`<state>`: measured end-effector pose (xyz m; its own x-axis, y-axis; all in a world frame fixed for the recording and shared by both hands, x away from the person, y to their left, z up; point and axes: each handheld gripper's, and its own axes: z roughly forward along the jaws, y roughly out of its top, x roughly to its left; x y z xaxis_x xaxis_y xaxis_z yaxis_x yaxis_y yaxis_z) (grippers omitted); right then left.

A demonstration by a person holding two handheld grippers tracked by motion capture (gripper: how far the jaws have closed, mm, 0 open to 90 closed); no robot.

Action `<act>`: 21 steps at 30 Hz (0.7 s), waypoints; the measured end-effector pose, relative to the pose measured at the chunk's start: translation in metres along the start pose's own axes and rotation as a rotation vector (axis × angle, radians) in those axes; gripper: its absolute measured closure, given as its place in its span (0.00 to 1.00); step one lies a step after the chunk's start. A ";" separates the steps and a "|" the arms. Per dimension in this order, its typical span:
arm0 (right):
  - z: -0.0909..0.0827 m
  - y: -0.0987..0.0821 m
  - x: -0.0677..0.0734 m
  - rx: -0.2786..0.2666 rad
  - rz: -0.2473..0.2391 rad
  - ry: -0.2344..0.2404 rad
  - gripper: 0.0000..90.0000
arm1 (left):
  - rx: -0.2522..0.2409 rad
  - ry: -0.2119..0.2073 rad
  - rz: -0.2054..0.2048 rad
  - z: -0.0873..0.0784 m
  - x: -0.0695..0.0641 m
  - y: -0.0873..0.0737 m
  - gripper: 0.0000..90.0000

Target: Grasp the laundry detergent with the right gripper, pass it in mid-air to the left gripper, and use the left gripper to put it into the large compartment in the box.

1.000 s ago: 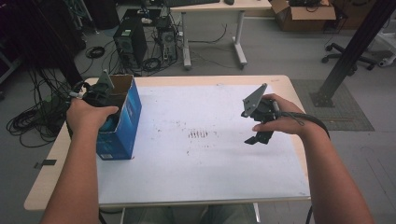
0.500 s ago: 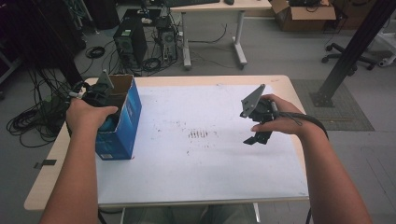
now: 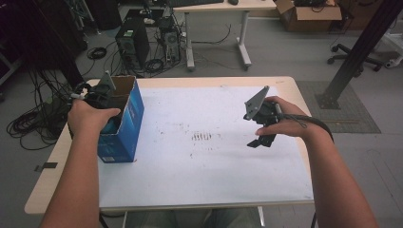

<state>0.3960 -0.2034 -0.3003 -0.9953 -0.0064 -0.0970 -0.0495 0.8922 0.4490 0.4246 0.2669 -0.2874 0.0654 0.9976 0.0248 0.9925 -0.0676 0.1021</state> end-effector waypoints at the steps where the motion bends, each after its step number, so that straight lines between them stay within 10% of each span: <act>1: 0.000 0.000 0.000 -0.001 -0.001 0.001 0.04 | 0.002 0.004 0.007 0.000 -0.001 0.000 0.38; 21: -0.003 -0.001 0.003 -0.009 -0.005 -0.008 0.04 | -0.017 -0.001 0.005 -0.016 -0.003 -0.004 0.34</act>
<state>0.3930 -0.2051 -0.2985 -0.9944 -0.0070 -0.1059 -0.0549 0.8878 0.4569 0.4187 0.2639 -0.2718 0.0707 0.9972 0.0239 0.9903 -0.0731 0.1185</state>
